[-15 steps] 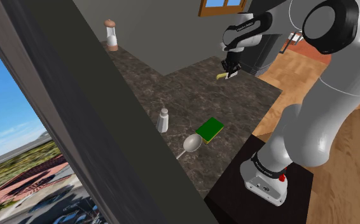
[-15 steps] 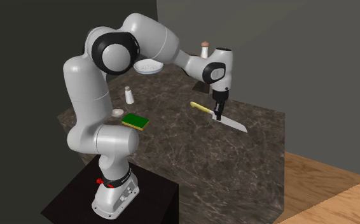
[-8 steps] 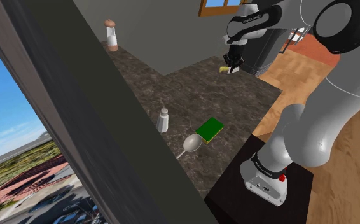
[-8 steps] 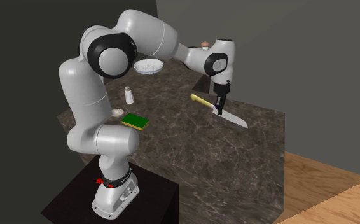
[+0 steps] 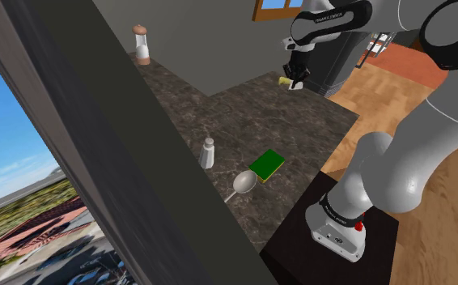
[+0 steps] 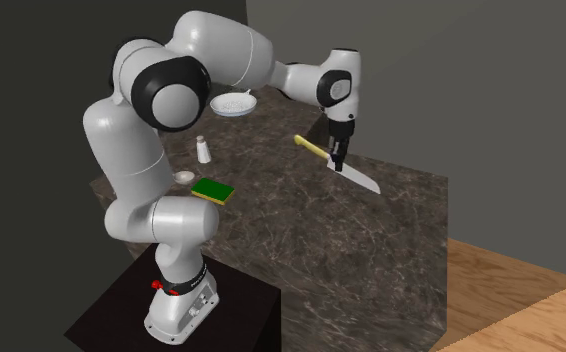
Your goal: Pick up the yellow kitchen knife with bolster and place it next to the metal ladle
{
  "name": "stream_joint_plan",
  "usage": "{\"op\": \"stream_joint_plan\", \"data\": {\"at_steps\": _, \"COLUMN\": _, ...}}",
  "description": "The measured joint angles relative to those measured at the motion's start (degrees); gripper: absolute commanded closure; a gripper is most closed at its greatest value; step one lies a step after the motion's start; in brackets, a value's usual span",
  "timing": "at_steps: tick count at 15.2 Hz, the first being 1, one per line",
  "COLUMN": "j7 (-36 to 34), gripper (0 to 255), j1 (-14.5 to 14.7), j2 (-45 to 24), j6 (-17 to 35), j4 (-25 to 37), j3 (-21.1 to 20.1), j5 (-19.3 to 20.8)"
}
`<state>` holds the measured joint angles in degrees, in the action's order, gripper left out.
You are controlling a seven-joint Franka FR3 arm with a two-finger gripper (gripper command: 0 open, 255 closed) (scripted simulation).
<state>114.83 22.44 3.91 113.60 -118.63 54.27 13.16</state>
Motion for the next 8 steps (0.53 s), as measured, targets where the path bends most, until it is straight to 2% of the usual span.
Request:
{"op": "stream_joint_plan", "data": {"at_steps": 2, "j7": -4.37, "gripper": 255, "j1": 0.94, "j2": 3.30, "j6": -0.79, "j4": -2.14, "j3": -2.22, "j5": 2.53}}
{"op": "stream_joint_plan", "data": {"at_steps": 8, "j7": -14.57, "gripper": 255, "j1": 3.78, "j2": 7.36, "j6": -2.19, "j4": -5.84, "j3": -8.47, "j5": 4.32}}
